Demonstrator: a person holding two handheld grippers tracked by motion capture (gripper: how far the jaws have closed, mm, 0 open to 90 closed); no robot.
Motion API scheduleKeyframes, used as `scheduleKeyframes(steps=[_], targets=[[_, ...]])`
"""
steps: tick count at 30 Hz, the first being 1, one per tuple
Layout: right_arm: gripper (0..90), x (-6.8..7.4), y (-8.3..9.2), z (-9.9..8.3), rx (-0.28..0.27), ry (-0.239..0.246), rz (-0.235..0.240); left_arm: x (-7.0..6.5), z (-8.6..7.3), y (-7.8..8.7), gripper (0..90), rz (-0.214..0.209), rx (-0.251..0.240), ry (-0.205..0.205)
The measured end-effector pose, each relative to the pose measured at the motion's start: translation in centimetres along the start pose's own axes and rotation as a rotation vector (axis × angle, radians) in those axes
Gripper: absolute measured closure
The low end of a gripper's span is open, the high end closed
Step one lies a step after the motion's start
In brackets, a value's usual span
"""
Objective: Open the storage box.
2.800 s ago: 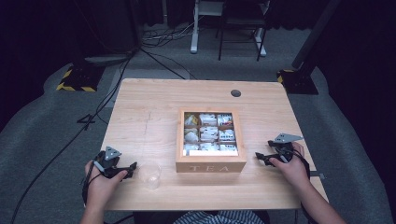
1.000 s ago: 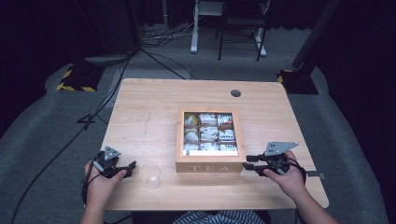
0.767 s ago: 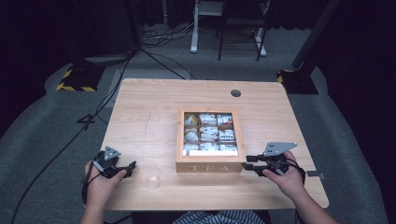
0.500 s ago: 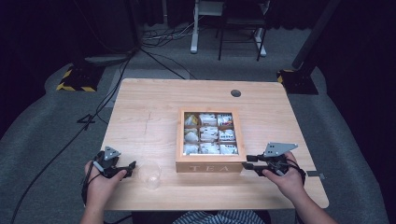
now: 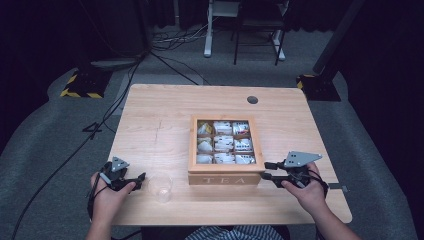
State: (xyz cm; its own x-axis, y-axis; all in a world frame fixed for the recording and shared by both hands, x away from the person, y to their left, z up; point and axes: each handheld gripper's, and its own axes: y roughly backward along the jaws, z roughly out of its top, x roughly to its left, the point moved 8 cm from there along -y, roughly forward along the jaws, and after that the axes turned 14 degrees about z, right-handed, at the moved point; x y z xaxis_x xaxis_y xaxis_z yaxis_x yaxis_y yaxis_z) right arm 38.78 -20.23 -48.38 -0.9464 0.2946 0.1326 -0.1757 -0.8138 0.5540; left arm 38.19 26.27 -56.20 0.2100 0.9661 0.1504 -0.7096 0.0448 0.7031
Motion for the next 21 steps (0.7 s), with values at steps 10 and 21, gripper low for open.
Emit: scheduleKeyframes(steps=[10,21], targets=[[53.0,0.1,0.6,1.3,-0.038,0.076,-0.066,0.0,0.0,0.0,17.9,-0.001,0.001,0.004],[46.2,-0.2,0.8,2.8,-0.064,0.12,-0.121,0.6,0.1,0.1,23.6,0.023,0.01,0.015]])
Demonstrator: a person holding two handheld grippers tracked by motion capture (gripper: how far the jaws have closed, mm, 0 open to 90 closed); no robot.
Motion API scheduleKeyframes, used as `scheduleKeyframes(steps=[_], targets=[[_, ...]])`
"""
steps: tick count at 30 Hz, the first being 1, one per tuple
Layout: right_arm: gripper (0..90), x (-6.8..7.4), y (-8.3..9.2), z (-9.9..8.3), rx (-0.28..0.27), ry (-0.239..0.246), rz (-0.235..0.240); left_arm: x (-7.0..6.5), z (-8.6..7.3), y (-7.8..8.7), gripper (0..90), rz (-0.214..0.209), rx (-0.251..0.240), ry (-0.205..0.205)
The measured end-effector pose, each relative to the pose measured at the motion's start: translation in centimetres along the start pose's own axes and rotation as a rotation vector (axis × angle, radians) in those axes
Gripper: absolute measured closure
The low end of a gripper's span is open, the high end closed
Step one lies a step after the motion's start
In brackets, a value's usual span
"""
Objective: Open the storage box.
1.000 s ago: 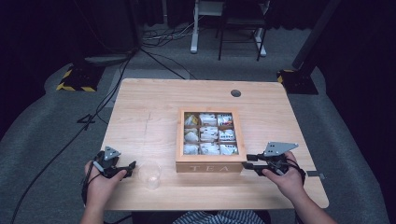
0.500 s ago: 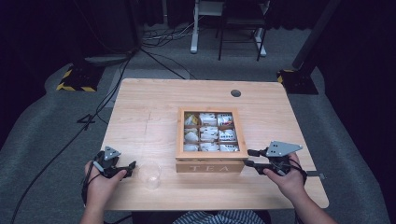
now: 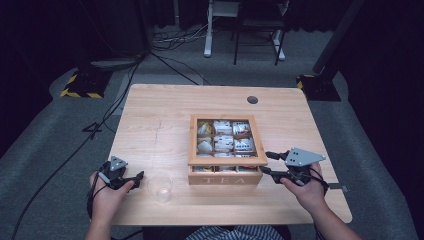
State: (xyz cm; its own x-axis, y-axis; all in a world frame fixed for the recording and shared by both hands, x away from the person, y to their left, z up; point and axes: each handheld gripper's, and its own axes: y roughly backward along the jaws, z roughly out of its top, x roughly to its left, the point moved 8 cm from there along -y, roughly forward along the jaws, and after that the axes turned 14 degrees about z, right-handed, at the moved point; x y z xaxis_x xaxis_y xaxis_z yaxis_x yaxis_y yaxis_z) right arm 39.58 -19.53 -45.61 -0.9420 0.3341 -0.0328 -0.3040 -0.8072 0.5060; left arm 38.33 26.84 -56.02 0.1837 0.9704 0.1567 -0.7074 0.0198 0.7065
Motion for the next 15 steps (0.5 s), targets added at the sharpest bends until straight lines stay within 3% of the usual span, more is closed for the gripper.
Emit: scheduleKeyframes(steps=[4,15], targets=[[44.4,-0.3,0.0,0.8,-0.009,0.03,-0.024,0.3,0.3,0.5,24.0,0.018,-0.012,-0.005],[41.1,-1.2,0.0,2.6,-0.038,0.054,-0.057,1.1,1.1,2.2,24.4,0.043,-0.041,-0.003]])
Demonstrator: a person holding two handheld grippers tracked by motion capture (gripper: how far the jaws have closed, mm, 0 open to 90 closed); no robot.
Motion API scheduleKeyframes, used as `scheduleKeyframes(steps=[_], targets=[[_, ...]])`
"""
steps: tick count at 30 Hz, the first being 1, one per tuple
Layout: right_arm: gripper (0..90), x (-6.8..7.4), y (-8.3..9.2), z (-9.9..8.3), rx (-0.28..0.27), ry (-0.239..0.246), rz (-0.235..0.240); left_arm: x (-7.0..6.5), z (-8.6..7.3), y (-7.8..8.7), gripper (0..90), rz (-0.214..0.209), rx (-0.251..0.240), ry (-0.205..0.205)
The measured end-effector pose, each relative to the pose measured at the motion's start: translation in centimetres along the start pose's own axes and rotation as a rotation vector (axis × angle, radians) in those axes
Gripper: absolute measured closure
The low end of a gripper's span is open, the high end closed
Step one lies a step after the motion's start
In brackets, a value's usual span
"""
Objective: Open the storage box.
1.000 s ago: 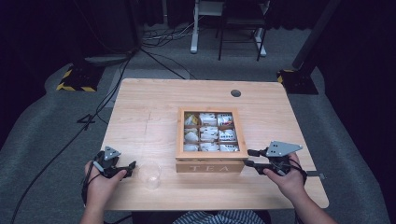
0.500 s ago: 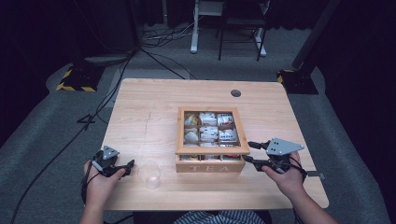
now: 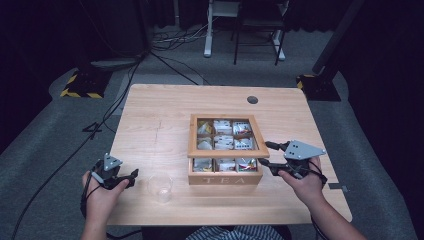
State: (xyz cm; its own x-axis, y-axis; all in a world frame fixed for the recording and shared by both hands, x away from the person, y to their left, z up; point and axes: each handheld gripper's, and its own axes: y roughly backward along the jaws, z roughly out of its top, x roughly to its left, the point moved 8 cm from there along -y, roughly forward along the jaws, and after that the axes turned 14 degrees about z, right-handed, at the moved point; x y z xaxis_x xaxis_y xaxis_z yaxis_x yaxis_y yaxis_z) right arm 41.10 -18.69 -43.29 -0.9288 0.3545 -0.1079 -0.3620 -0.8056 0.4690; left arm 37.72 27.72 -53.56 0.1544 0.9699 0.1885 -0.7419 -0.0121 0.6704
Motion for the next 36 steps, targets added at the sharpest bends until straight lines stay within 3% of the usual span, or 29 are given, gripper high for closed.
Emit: scheduleKeyframes(steps=[10,19,24,29,36], targets=[[43.1,-1.7,0.2,2.7,-0.056,0.018,-0.045,0.5,1.2,1.6,24.8,0.017,-0.026,0.011],[45.1,-2.1,0.1,3.5,-0.055,0.031,-0.054,0.4,3.1,3.9,25.5,0.018,-0.068,0.003],[47.0,-2.4,-0.2,3.9,-0.058,0.032,-0.067,0.4,3.9,5.1,25.8,-0.002,-0.071,0.007],[48.7,-2.9,-0.2,4.4,-0.071,0.029,-0.077,0.2,4.7,5.4,26.0,-0.015,-0.082,0.01],[51.6,-3.9,-0.2,5.3,-0.095,0.018,-0.092,-1.2,5.9,5.7,26.1,-0.046,-0.09,-0.038]])
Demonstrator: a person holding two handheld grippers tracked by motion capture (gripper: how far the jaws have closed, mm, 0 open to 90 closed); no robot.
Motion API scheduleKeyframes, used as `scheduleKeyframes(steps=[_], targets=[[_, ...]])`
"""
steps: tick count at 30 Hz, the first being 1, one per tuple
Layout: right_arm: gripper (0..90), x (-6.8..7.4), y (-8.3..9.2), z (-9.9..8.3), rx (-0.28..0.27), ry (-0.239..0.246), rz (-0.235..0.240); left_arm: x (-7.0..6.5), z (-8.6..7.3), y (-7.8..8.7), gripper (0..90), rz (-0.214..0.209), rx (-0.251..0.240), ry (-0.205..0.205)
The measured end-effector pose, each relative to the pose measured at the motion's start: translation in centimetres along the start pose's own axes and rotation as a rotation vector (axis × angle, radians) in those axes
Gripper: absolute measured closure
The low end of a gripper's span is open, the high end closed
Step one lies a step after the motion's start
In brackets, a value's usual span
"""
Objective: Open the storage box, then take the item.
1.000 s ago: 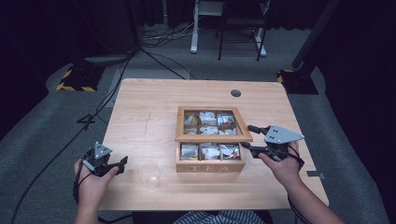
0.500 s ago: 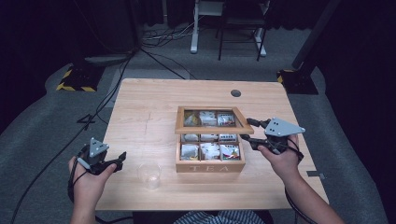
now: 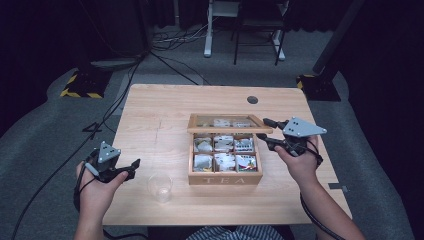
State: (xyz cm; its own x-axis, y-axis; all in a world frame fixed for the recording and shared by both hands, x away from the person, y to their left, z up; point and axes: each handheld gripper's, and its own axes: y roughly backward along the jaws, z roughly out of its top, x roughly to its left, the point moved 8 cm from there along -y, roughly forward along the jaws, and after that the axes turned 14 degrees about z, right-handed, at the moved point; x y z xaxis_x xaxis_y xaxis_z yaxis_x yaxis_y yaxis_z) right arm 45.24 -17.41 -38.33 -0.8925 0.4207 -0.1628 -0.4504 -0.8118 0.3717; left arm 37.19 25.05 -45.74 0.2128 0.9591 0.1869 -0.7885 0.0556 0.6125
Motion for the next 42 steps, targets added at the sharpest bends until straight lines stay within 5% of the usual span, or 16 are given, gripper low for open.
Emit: scheduleKeyframes(steps=[9,21,25,26,34,42], targets=[[57.4,-1.3,0.0,0.7,-0.01,-0.008,-0.031,-1.4,1.8,0.2,26.4,-0.02,-0.032,-0.02],[57.8,-1.8,0.1,0.8,-0.032,-0.036,-0.013,-4.5,3.7,1.0,26.5,-0.087,-0.06,-0.066],[57.6,-1.7,0.1,0.7,-0.031,-0.034,-0.014,-6.3,4.7,1.2,26.5,-0.147,-0.086,-0.057],[57.4,-1.6,0.1,0.6,-0.029,-0.038,-0.014,-7.4,5.2,1.3,26.5,-0.194,-0.102,-0.029],[57.5,-1.7,0.2,0.8,-0.026,-0.038,-0.017,-10.8,6.1,1.2,26.5,-0.278,-0.101,-0.048],[57.5,-1.9,0.1,0.9,-0.035,-0.045,-0.013,-13.1,6.2,0.6,27.1,-0.275,-0.088,-0.114]])
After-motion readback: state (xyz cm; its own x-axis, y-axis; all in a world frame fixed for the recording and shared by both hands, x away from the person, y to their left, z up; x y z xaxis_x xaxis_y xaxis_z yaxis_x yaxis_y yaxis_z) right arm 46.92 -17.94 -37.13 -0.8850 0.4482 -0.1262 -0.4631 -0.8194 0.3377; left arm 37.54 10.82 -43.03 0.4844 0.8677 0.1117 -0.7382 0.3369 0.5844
